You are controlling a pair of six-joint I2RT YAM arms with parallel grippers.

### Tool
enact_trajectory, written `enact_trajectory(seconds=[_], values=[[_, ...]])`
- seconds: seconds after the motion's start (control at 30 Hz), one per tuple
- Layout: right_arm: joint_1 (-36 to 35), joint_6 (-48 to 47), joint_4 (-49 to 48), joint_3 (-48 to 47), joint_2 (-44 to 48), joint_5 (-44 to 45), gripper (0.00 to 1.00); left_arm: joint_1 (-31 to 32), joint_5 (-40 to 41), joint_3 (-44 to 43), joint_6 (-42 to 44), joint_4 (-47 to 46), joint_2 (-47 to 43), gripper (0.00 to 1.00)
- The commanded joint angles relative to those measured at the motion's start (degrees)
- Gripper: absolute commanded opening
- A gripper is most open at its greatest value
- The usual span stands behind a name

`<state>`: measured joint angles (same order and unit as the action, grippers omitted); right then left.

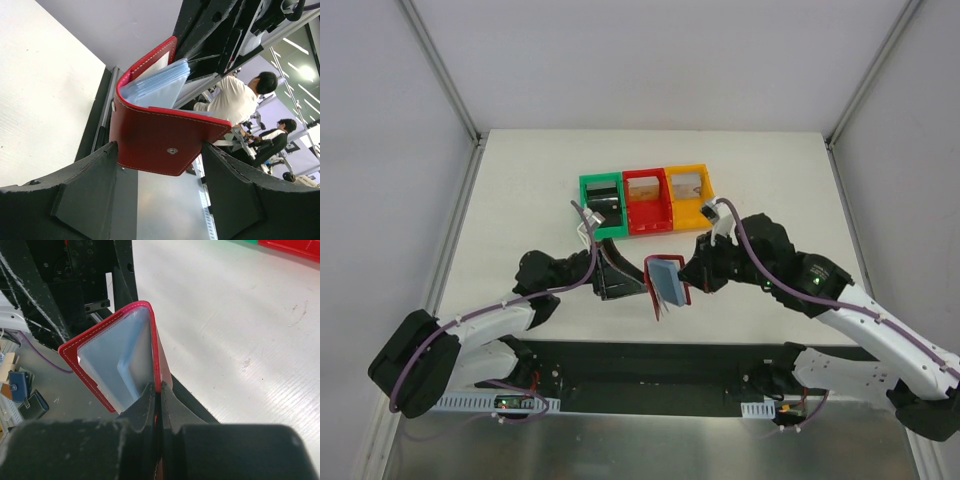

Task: Take the credit cards out of the card holder
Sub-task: Open the card holder at the center of the board.

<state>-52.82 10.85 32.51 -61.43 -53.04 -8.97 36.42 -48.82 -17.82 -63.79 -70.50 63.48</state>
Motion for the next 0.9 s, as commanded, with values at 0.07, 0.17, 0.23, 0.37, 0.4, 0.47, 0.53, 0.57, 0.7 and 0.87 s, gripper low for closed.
enact_trajectory(seconds=[0.07, 0.17, 0.23, 0.37, 0.4, 0.47, 0.53, 0.57, 0.7, 0.87], values=[[-0.27, -0.48, -0.34, -0.53, 2.67, 2.47, 0.0, 0.23, 2.32, 1.39, 1.47, -0.87, -3.89, 0.67], [-0.36, -0.13, -0.61, 0.17, 2.67, 1.85, 0.0, 0.23, 2.76, 1.39, 1.65, -0.43, -4.33, 0.68], [-0.36, 0.04, -1.22, 0.52, 2.85, 1.77, 0.0, 0.23, 2.59, 1.04, 1.48, -0.34, -4.07, 0.68], [-0.27, 0.22, -1.4, 0.34, 2.76, 2.29, 0.0, 0.23, 2.85, 0.69, 1.04, -0.43, -3.54, 0.68], [-0.36, 0.31, -1.31, 0.34, 3.11, 2.73, 0.0, 0.23, 3.11, 0.77, 1.12, -0.25, -3.63, 0.68], [-0.36, 0.13, -1.22, 0.34, 3.64, 2.91, 0.01, 0.23, 3.99, 1.04, 1.74, 0.97, -4.5, 0.68], [-0.36, 0.05, -0.96, 0.52, 4.08, 2.65, 0.01, 0.23, 4.52, 1.3, 2.44, 2.29, -5.38, 0.68], [-0.36, 0.05, -0.87, 0.69, 4.25, 2.64, 0.01, 0.23, 4.78, 1.47, 2.88, 3.17, -5.82, 0.68], [-0.27, 0.31, -0.96, 1.4, 5.05, 2.64, 0.0, 0.23, 5.49, 1.91, 3.67, 5.02, -7.06, 0.68], [-0.36, 0.92, -2.19, 2.54, 5.22, 2.12, 0.01, 0.14, 6.01, 2.09, 3.5, 5.2, -7.23, 0.68]])
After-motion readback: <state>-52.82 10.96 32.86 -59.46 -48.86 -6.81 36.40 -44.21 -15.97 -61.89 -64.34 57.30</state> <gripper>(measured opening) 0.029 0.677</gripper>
